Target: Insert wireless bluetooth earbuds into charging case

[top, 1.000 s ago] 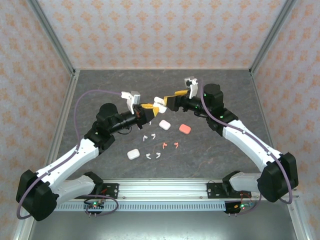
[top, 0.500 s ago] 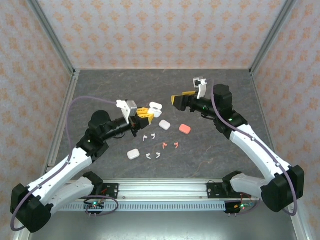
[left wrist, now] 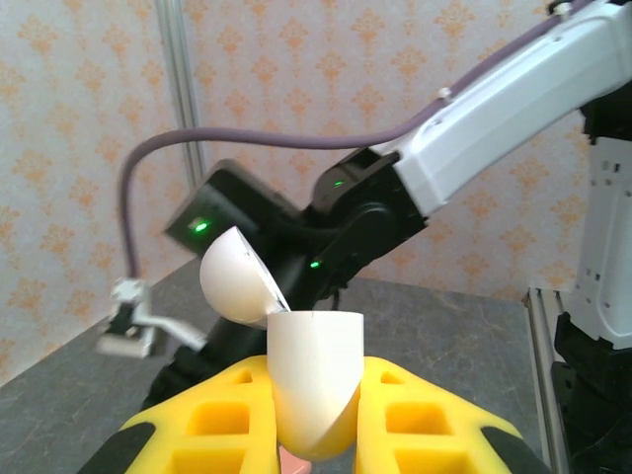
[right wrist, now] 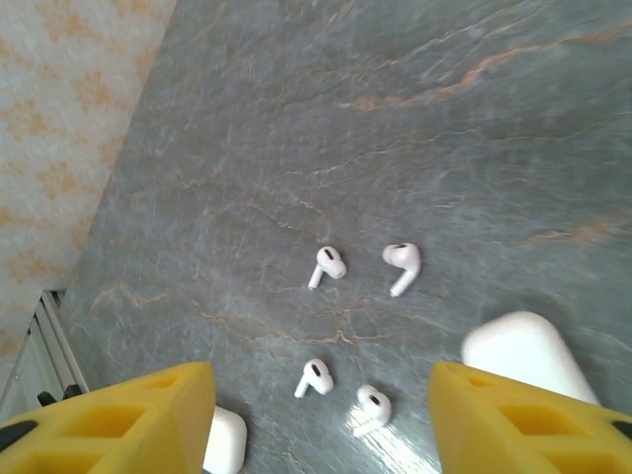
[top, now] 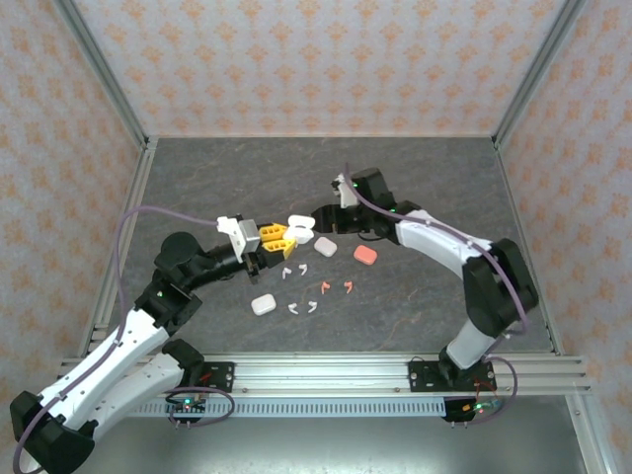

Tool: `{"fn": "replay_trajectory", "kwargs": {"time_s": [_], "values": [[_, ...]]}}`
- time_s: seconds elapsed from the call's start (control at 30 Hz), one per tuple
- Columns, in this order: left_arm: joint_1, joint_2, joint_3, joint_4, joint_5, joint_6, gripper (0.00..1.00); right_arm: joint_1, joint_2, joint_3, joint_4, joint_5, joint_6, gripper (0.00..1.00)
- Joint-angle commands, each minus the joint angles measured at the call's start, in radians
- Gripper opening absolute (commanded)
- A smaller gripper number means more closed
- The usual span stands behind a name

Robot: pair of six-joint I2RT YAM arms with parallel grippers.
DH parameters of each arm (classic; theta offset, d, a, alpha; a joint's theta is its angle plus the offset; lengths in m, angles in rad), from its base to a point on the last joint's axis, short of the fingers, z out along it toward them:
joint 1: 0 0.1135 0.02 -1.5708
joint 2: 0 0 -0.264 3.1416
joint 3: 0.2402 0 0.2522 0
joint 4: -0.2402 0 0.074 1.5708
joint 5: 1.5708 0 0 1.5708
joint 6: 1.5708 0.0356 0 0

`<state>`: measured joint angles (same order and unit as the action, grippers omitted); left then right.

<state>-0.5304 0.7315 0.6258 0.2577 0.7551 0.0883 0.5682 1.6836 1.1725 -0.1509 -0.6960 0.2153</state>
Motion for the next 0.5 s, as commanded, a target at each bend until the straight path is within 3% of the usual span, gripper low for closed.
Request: {"fn": "replay_trajectory", "kwargs": {"time_s": [0.0,0.47], "values": [[-0.005,-0.025,-0.008,0.03,0.06,0.012,0.0,0.039,0.09,0.103,-0.028,0.002,-0.051,0.56],[-0.007,-0.043,-0.003,0.034,0.07,-0.015,0.0,0.171,0.561,0.587,-0.252,0.077,-0.171,0.44]]}}
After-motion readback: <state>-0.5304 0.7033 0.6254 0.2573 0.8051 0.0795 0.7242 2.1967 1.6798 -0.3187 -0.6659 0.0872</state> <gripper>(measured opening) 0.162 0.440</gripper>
